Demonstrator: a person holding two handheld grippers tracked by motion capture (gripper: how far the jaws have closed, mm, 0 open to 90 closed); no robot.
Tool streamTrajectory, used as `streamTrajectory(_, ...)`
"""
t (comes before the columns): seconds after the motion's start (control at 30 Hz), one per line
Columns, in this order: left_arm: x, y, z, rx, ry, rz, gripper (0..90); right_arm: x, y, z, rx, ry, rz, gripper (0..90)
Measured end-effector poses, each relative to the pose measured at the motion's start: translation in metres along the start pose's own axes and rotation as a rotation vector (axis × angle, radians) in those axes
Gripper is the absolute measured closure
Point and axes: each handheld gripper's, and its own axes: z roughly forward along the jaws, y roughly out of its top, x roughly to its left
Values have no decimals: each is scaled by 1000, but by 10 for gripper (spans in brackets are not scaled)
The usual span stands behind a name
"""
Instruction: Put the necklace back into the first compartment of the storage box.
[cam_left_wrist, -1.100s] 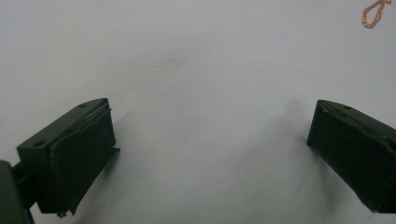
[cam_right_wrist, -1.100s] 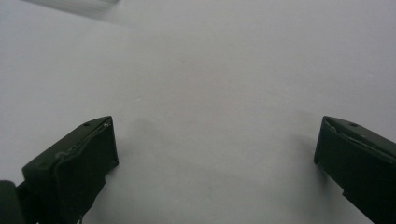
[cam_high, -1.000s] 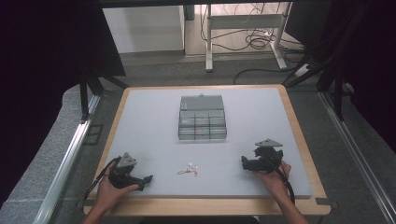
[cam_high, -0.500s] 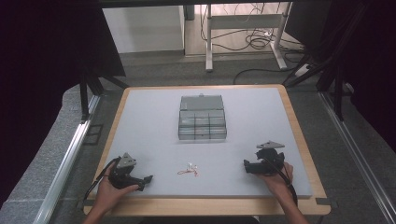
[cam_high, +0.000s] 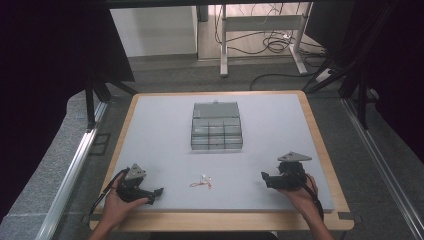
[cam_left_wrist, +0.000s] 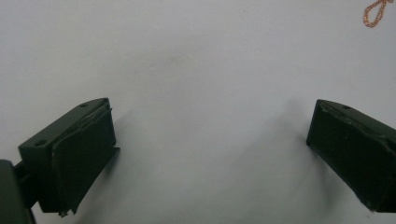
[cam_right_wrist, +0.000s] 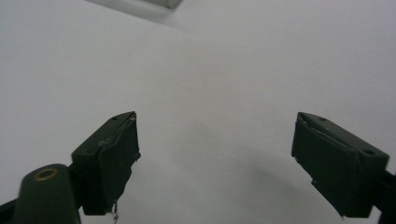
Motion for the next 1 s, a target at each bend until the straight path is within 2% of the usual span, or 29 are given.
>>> streamTrajectory(0.1,0,0,0,0,0,0,11,3,3,-7,-6,22,-26,179)
streamTrajectory(0.27,0,0,0,-4,0,-1,11,8,11,-15,-21,54,-39,204)
streamTrajectory(0.4,1,2,0,12,-5,4,8,13,16,-22,-37,76,-48,212)
streamTrajectory(0.67,1,4,1,28,-6,2,7,25,23,-29,-21,110,-98,212)
streamTrajectory(1.0,1,4,1,29,-6,2,8,51,34,-26,21,168,-154,236)
